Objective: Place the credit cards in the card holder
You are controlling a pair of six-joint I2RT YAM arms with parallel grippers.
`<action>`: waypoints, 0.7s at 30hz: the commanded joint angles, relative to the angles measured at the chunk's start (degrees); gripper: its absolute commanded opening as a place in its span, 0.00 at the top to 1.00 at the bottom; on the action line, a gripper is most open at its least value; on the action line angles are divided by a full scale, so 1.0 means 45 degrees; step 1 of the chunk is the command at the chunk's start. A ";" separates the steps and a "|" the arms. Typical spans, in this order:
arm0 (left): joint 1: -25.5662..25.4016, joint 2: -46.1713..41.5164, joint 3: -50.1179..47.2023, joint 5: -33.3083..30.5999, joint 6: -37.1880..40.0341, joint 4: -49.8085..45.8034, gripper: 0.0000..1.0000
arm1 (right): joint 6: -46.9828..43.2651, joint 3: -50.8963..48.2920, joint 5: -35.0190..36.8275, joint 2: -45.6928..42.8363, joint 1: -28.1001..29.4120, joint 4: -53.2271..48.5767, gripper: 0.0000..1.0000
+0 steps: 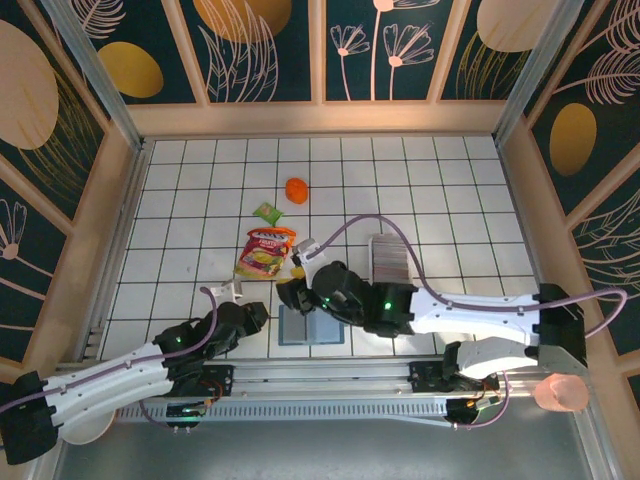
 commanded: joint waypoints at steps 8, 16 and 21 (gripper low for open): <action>-0.0013 0.1126 0.0507 0.0479 0.1293 0.0965 0.81 | -1.4456 0.0346 -0.1567 -0.1818 -0.3364 -0.7416 0.32; -0.0013 0.0947 0.0283 0.0795 0.1446 0.1082 0.81 | -1.7498 -0.2258 -0.1473 -0.3713 -0.6187 -0.8247 0.01; -0.0002 0.0872 0.0176 0.0785 0.1388 0.1217 0.81 | -1.7070 -0.3137 -0.1760 -0.4099 -0.6207 -0.8300 0.01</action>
